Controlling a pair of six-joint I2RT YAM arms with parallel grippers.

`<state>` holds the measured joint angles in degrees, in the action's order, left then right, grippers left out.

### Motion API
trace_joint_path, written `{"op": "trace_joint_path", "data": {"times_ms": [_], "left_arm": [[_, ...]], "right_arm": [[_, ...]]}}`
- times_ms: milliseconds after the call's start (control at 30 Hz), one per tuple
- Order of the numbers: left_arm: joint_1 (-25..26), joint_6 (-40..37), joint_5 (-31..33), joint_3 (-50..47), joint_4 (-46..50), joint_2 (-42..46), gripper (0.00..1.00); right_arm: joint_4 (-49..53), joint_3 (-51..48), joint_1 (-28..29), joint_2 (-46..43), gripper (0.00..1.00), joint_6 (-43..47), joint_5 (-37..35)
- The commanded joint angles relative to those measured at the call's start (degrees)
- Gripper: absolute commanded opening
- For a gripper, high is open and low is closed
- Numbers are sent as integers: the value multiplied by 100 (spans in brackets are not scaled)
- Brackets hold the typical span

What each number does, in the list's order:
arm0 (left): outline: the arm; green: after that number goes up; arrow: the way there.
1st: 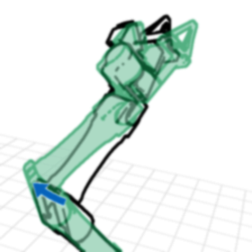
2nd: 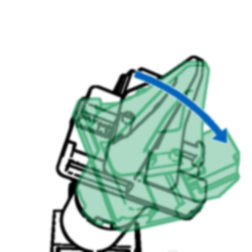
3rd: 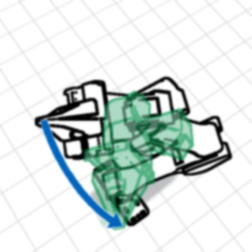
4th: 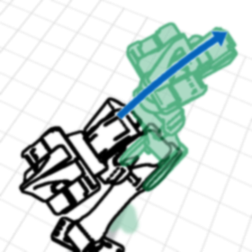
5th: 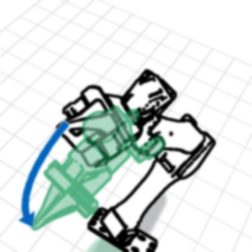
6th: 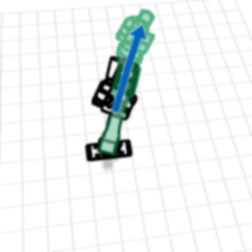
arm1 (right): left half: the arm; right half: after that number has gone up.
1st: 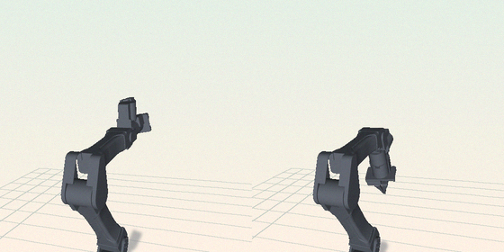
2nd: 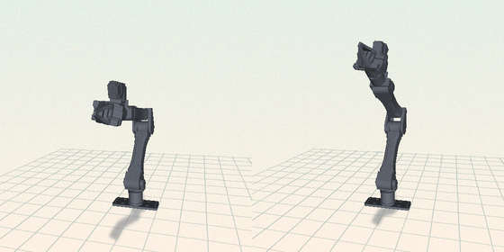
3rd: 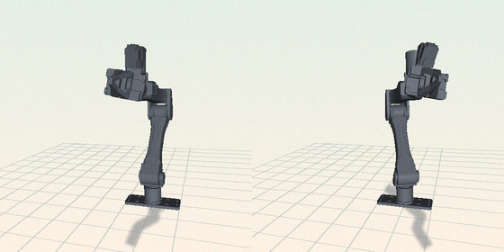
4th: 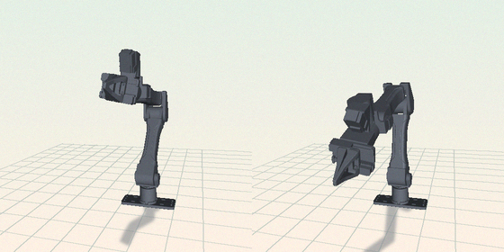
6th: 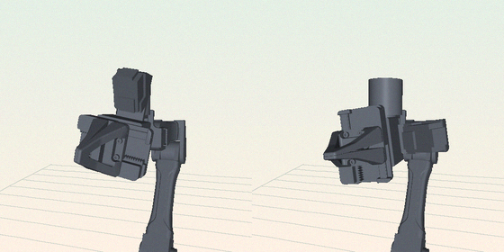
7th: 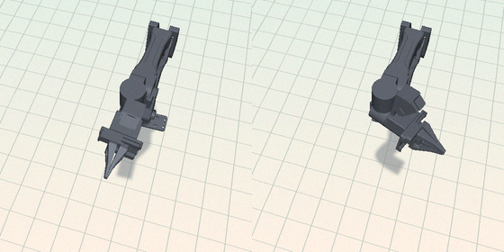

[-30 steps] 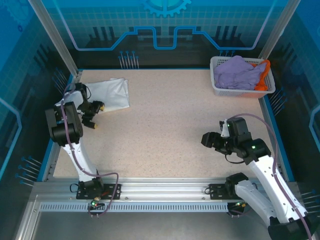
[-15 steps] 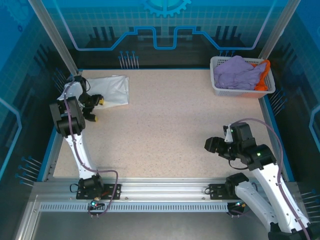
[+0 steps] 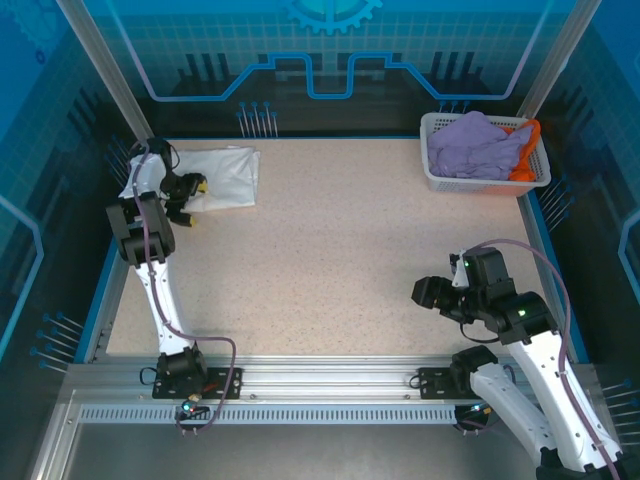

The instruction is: Fold and stack the t-shirts

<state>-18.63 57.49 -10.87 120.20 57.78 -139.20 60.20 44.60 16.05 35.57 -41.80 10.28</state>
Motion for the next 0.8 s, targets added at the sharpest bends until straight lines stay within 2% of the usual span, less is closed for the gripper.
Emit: {"op": "trace_joint_path", "data": {"times_ms": [0, 100, 233, 333, 467, 500, 633, 700, 767], "left_arm": [[13, -414, 41, 9, -1880, -122, 99], [18, -461, 46, -618, -2081, 481, 98], [82, -634, 62, -1659, -2261, 1711, 99], [210, -810, 196, -2415, -2231, 2850, 99], [512, -1045, 751, -3792, -2726, 4563, 99], [619, -1181, 970, -4234, -2971, 4989, 99], [939, -1926, 1545, -5750, -3886, 6337, 99], [1033, -2209, 1780, -6470, -4259, 6873, 99], [1114, -2388, 2146, -7131, -4512, 7398, 99]], "right_arm": [[13, 112, -49, -6, 66, -6, -31], [-123, 151, -47, -15, 67, 35, -192], [-428, 375, -50, -3, 69, 251, -985], [-716, 507, -63, 137, 75, 499, -1729], [-1215, 542, -97, 621, 87, 750, -2562], [-1330, 708, -132, 829, 99, 752, -2803], [-1904, 778, -167, 1466, 100, 818, -3349], [-2375, 616, -48, 1609, 100, 888, -3843], [-3075, 227, -36, 1694, 100, 1234, -3960]]}}
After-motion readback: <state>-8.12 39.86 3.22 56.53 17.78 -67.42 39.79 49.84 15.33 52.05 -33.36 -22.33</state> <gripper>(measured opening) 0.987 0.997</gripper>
